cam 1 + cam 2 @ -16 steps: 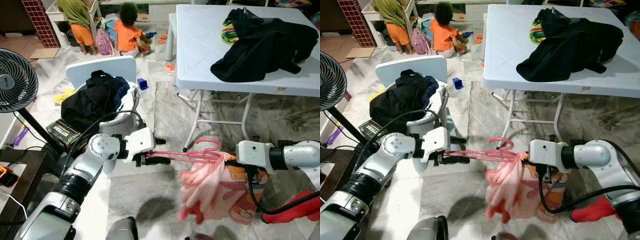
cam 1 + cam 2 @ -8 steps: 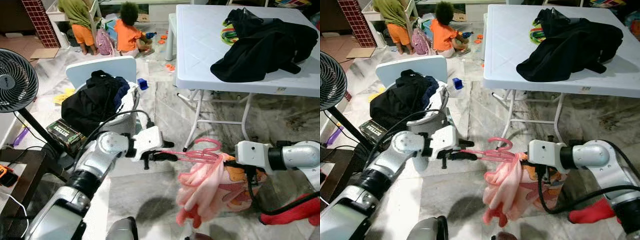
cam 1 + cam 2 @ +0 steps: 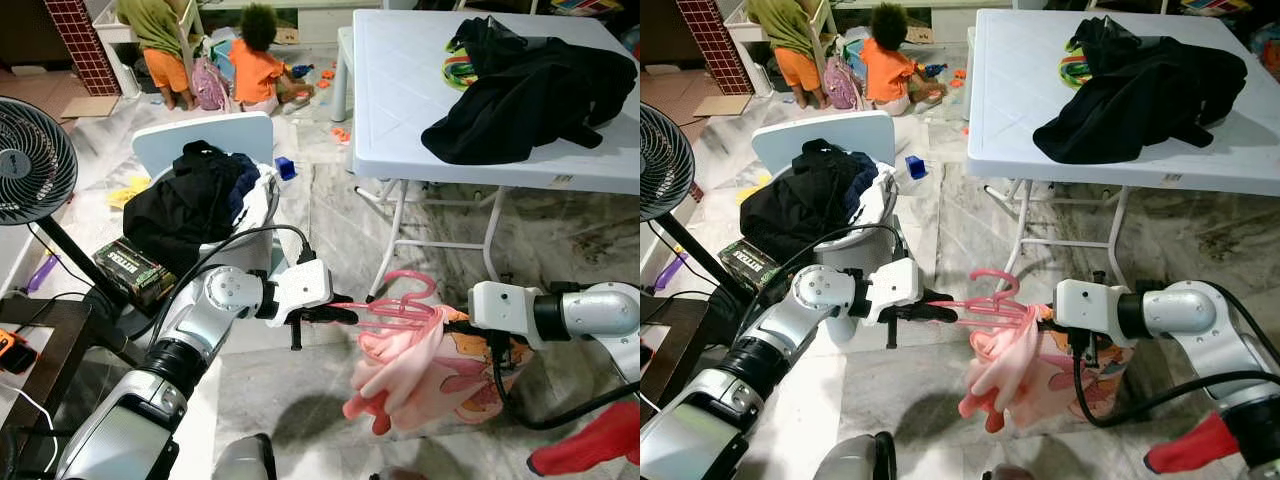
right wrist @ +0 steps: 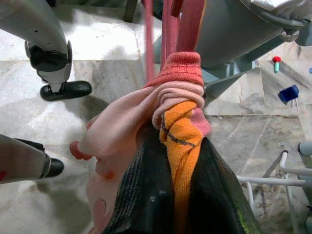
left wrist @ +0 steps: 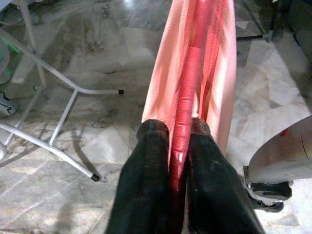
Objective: Hang hanger
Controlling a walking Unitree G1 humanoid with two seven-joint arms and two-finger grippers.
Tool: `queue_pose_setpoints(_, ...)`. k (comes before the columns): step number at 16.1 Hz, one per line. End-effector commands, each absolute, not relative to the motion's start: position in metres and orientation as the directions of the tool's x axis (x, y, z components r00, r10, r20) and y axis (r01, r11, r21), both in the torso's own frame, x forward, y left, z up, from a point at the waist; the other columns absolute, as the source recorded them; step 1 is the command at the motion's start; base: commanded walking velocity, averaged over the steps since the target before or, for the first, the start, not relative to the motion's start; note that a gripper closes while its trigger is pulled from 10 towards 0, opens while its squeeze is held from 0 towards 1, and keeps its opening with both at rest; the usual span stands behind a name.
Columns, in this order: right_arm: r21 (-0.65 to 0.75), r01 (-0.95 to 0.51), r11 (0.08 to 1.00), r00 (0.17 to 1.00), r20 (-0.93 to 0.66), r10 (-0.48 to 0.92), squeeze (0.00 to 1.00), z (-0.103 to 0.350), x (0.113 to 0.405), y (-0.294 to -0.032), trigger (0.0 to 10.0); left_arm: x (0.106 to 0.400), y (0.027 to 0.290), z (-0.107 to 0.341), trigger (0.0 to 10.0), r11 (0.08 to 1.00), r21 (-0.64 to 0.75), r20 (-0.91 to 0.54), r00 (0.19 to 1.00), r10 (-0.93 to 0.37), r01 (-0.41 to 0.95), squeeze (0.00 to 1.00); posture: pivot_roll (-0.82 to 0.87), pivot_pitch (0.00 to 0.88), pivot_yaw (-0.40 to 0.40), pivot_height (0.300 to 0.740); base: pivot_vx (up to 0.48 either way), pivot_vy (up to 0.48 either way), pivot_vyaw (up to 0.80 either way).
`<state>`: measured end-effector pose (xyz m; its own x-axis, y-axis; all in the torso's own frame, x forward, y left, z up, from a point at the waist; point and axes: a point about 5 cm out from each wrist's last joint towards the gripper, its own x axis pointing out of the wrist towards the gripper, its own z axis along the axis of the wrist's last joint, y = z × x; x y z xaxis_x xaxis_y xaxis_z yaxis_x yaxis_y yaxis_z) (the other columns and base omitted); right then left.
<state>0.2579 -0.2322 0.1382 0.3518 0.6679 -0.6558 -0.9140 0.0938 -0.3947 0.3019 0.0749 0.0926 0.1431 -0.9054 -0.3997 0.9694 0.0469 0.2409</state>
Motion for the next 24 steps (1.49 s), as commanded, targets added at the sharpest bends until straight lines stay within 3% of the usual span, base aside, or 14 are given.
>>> queue_pose_setpoints(1,-0.416,-0.907,0.058,0.338,-0.640,0.690,0.00,0.144,0.258,-0.225,10.0,0.306,0.075,0.097,0.0,0.064,0.254,-0.393,0.163,-0.905,0.965,0.00,-0.08,0.076,0.009,0.740,0.000,0.000,0.00)
queue_pose_setpoints(8,-0.399,-0.913,0.079,0.338,-0.636,0.694,0.00,0.142,0.258,-0.226,10.0,0.310,0.074,0.097,0.0,0.119,0.275,-0.348,0.214,-0.913,0.954,0.00,-0.08,0.081,0.006,0.740,0.000,0.000,0.00)
queue_pose_setpoints(9,-0.363,-0.927,0.092,0.318,-0.634,0.705,1.00,0.141,0.258,-0.225,10.0,0.310,0.073,0.096,0.0,0.134,0.272,-0.336,0.224,-0.915,0.953,0.00,-0.08,0.081,0.005,0.740,0.000,0.000,0.00)
queue_pose_setpoints(12,-0.311,-0.940,0.143,0.312,-0.605,0.732,1.00,0.147,0.262,-0.228,10.0,0.309,0.074,0.092,0.0,0.167,0.270,-0.317,0.251,-0.915,0.948,0.00,-0.08,0.078,0.003,0.740,0.000,0.000,0.00)
queue_pose_setpoints(16,-0.501,-0.834,0.230,0.499,-0.508,0.702,1.00,0.162,0.289,-0.229,10.0,0.310,0.079,0.082,0.0,0.338,0.230,-0.250,0.391,-0.886,0.913,0.00,-0.08,0.048,0.000,0.740,0.000,0.000,0.00)
queue_pose_setpoints(20,-0.540,-0.798,0.269,0.552,-0.474,0.686,1.00,0.156,0.306,-0.225,10.0,0.313,0.084,0.079,0.0,0.488,0.201,-0.182,0.522,-0.833,0.849,0.00,-0.08,0.029,0.016,0.740,0.000,0.000,0.00)
queue_pose_setpoints(22,-0.561,-0.720,0.409,0.670,-0.408,0.619,1.00,0.145,0.319,-0.228,10.0,0.319,0.085,0.083,0.0,0.558,0.199,-0.149,0.587,-0.796,0.806,0.00,-0.08,0.012,0.034,0.740,0.000,0.000,0.00)
queue_pose_setpoints(24,-0.557,-0.675,0.484,0.723,-0.366,0.586,1.00,0.143,0.321,-0.229,10.0,0.320,0.085,0.083,0.0,0.575,0.186,-0.136,0.600,-0.788,0.797,0.00,-0.08,0.003,0.038,0.740,0.000,0.000,0.00)
